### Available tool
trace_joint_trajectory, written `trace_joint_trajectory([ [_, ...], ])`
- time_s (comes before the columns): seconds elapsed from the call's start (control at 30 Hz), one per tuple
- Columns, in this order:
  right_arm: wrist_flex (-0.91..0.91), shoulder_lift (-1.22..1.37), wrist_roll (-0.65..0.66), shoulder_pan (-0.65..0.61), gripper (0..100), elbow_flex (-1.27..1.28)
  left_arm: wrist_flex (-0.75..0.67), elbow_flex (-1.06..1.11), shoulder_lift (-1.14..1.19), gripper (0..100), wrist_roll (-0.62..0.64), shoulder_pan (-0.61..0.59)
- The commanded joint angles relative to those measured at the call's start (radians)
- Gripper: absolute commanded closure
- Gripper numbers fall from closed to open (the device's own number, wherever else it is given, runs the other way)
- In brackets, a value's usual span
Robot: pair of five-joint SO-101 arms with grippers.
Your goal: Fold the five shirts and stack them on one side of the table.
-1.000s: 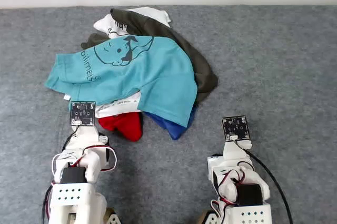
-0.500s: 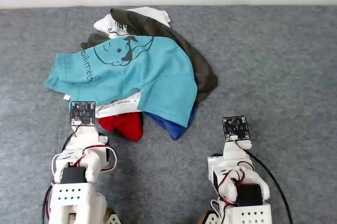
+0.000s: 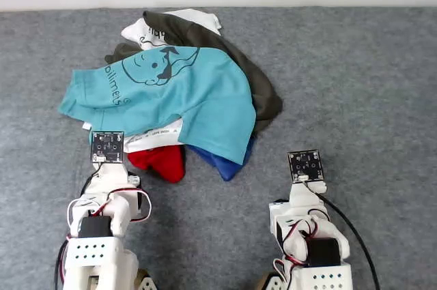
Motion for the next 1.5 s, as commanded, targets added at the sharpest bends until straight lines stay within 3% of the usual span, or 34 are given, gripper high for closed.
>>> trace_joint_trajectory([
  [0.0,0.008,-0.010,0.009,0.010,98.8,0.014,-0.018,-0.007,-0.014,99,0.006,-0.006],
  [1.47,0.008,-0.010,0.009,0.010,98.8,0.014,-0.018,-0.007,-0.014,99,0.005,0.031],
])
